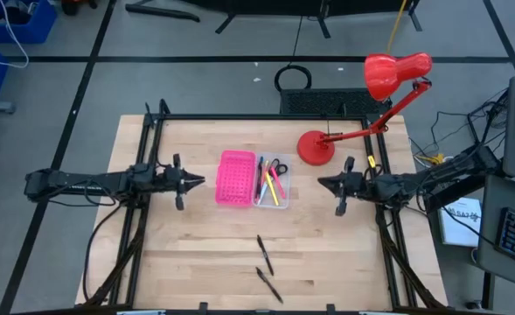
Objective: Pick & place school supplies into a supply box
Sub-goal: Put the top black ballpen into the pink supply box
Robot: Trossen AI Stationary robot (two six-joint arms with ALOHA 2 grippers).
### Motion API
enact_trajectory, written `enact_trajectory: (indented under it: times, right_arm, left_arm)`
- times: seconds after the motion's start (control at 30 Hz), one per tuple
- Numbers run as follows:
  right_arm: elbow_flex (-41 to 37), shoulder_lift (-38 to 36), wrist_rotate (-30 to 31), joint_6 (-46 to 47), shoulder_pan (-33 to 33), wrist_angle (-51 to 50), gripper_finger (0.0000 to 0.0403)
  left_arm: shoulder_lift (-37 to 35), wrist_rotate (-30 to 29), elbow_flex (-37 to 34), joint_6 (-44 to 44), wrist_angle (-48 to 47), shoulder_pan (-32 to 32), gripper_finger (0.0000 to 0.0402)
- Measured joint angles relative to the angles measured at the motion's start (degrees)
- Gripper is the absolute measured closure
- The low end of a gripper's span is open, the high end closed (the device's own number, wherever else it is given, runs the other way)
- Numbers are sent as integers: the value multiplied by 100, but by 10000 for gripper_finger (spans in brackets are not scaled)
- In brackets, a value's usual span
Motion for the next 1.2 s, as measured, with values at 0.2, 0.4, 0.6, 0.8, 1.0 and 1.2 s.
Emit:
enact_trajectory:
  times: [0.2, 0.4, 0.6, 0.8, 1.0, 1.2]
  right_arm:
    - [-39, 10, -3, -485, -3, 157, 403]
    - [-42, -11, -10, -918, -3, 164, 403]
    - [-42, -11, -9, -1343, -27, 223, 403]
    - [-42, 109, -165, -1671, -28, 102, 403]
    - [802, 1080, 122, -1367, 485, 119, 403]
    - [2929, 3111, 989, -384, 1227, -2126, 403]
  left_arm:
    - [1, 186, 0, -118, -263, -15, 355]
    - [1, 150, 0, -63, -278, -17, 355]
    - [0, -416, 0, -56, -295, -15, 355]
    - [2, -523, 0, -68, -504, -13, 355]
    - [0, -519, 0, -200, -515, -13, 355]
    - [0, -518, 0, -209, -536, -13, 355]
